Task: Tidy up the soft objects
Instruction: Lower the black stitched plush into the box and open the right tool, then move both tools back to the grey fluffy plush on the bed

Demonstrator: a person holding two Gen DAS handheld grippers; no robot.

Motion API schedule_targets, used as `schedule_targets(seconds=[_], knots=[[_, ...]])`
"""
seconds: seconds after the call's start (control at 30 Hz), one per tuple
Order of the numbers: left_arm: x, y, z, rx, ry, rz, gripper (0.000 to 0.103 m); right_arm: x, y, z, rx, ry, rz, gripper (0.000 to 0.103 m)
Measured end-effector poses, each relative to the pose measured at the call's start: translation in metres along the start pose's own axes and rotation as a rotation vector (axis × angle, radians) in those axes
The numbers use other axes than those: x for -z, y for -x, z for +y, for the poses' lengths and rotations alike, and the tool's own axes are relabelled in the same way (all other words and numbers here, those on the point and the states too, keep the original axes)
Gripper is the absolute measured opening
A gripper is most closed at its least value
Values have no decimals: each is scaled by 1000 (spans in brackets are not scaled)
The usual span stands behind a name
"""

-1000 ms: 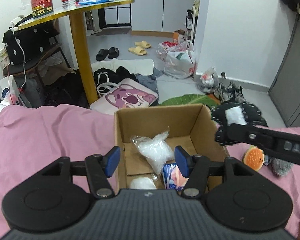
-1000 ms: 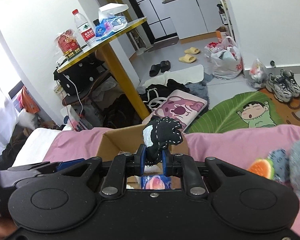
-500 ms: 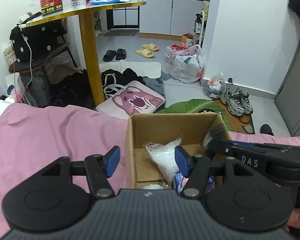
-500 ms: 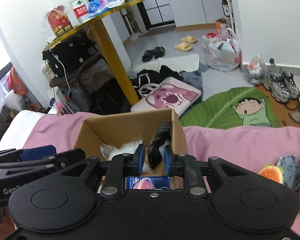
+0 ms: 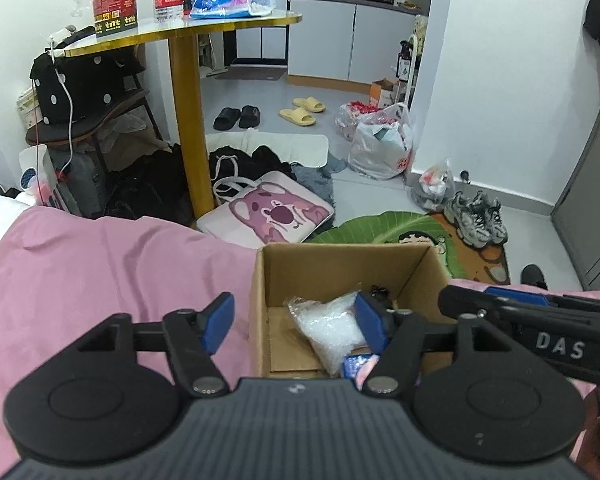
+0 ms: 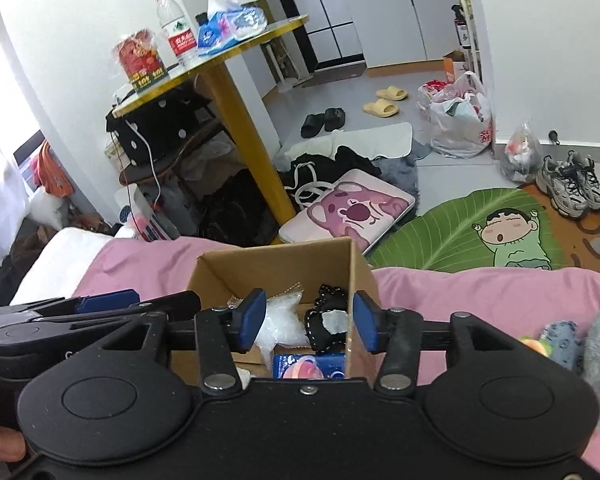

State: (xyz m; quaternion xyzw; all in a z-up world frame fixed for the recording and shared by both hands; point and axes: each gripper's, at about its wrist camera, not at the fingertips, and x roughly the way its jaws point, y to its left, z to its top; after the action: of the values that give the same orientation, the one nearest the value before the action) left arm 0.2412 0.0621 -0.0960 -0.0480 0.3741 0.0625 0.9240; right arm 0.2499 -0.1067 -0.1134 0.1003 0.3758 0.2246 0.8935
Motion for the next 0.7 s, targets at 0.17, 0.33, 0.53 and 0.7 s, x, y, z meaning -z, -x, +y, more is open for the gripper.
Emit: schedule_targets(seconds=[0.17,0.33,0.53,0.7], knots=[[0,9,-5,33,8,2,80,5,16,-9,20,-14,-11,55],[2,19,-8,23,50,-15,82,12,34,-20,71,-44,-41,66],[10,28,-20,40,29,-11,84,23,59,-37,108,-76,-65,84],[17,35,-32,62,25,-21,92,31,80,-48,106,-83,-96,98]])
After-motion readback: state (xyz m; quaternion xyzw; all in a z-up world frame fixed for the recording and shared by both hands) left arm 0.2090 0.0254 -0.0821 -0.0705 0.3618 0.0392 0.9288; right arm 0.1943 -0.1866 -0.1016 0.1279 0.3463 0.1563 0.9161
